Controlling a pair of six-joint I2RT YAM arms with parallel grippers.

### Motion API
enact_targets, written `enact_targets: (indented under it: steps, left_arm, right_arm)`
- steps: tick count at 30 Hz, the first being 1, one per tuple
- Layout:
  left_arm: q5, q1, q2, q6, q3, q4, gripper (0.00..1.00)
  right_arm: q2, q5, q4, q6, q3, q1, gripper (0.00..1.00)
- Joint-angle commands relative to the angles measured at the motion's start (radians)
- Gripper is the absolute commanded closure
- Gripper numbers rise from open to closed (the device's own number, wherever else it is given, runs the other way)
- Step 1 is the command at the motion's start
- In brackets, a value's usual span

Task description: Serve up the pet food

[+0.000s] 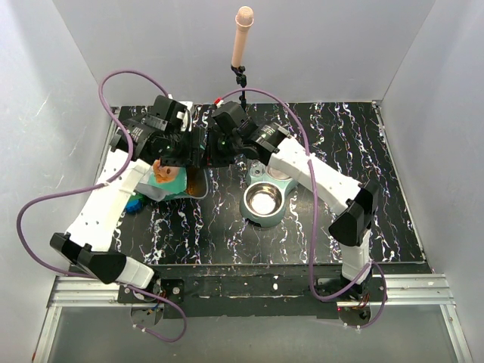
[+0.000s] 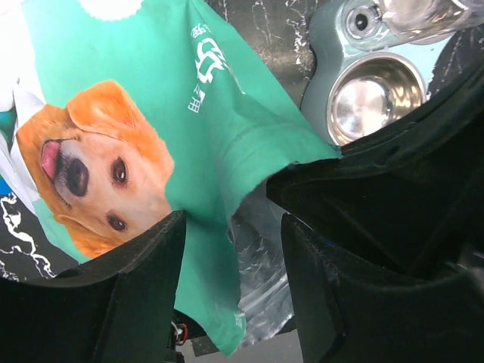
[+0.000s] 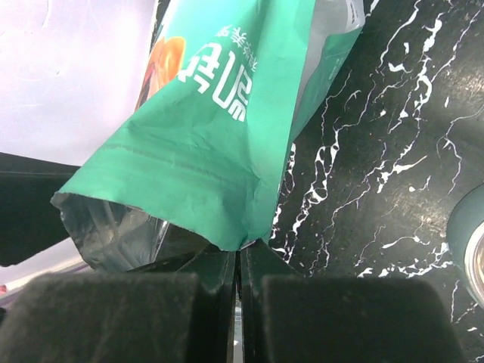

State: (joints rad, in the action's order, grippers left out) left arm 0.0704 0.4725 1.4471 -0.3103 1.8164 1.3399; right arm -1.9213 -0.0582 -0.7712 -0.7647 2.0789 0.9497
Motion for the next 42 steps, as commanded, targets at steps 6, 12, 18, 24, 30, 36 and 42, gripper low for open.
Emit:
enact_targets:
  steps: [6, 12, 18, 24, 30, 36, 42]
  left_arm:
    - [0.204, 0.015, 0.029, 0.045, 0.098, 0.051, 0.72]
    - [0.189, 0.015, 0.018, 0.019, 0.113, 0.073, 1.0]
    - [0.157, 0.015, -0.004, -0.045, 0.107, 0.018, 1.0]
    - [0.157, 0.015, 0.013, -0.085, 0.142, 0.038, 1.0]
    - [0.108, 0.015, -0.007, -0.147, 0.126, 0.007, 1.0]
    - [0.046, 0.015, -0.007, -0.154, 0.107, -0.019, 1.0]
    - [-0.021, 0.015, -0.016, -0.171, 0.064, -0.057, 1.0]
  right_arm:
    - [0.036, -0.12, 0.03, -0.102, 0.119, -0.022, 0.99]
    - [0.059, -0.06, -0.034, 0.0, 0.112, -0.022, 0.68]
    - [0.213, 0.098, -0.192, 0.191, 0.016, -0.028, 0.14]
    - [0.626, 0.222, -0.227, 0.136, -0.441, -0.142, 0.12]
    - [0.913, 0.166, -0.249, 0.012, -0.87, -0.51, 0.12]
    - [0.741, 0.205, -0.353, 0.002, -0.984, -0.75, 0.14]
    - [0.647, 0.151, -0.266, 0.108, -0.98, -0.934, 0.12]
